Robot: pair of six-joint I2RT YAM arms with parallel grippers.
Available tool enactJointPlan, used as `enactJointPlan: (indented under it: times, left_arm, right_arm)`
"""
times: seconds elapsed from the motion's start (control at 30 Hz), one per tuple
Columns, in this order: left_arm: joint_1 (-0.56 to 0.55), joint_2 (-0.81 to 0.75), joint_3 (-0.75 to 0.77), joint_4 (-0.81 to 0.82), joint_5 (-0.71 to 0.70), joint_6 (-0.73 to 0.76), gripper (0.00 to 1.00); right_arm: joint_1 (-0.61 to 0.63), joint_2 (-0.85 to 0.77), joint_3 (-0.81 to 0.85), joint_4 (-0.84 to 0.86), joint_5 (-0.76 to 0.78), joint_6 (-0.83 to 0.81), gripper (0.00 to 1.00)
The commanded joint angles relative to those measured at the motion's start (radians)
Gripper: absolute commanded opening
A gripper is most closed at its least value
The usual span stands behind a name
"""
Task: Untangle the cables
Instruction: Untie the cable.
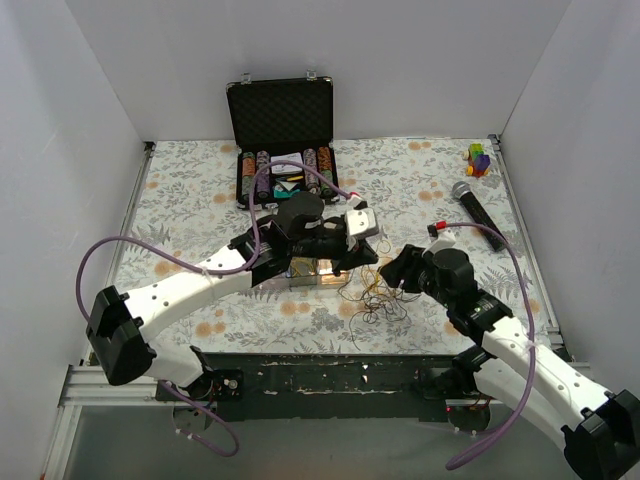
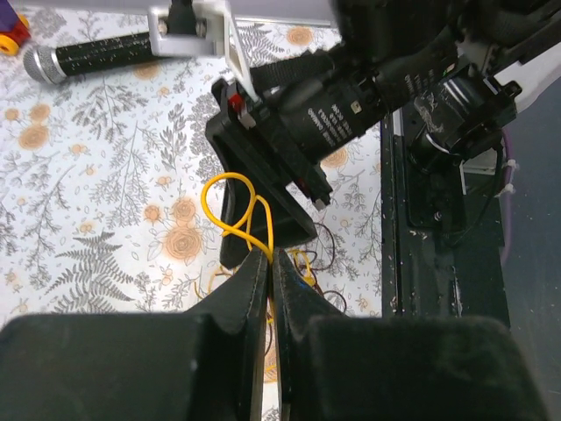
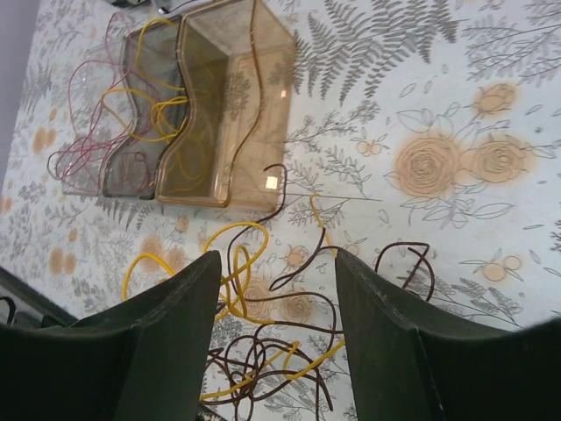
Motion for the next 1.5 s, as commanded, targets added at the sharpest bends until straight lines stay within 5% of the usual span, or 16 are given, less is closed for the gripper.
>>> enactJointPlan:
  times: [0.0,0.63,1.13,1.47]
  left_arm:
    - [-0.002,-0.074,0.032,-0.009,-0.006,0.028,0.00]
    - [-0.002,-0.200,-0.099,0.118,-0.151,0.178,0.00]
    - [-0.001,-0.243,-0.171,0.100,-0.164,0.186,0.00]
    - [-0.001,-0.183,-0.197,0.167,-0.211,0.154,0.00]
  right_arm:
    - [-0.003,0.016,-0.036,0.176,-0.148,0.014,0.63]
    - [-0.001,-0.073,-0.040,0.130,-0.246,-0.098,0.65]
    - [-0.001,-0.157,-0.044,0.299,-0.476,-0.172,0.68]
    - [-0.001,-0.272,0.042,0.124,-0.303,-0.230,0.73]
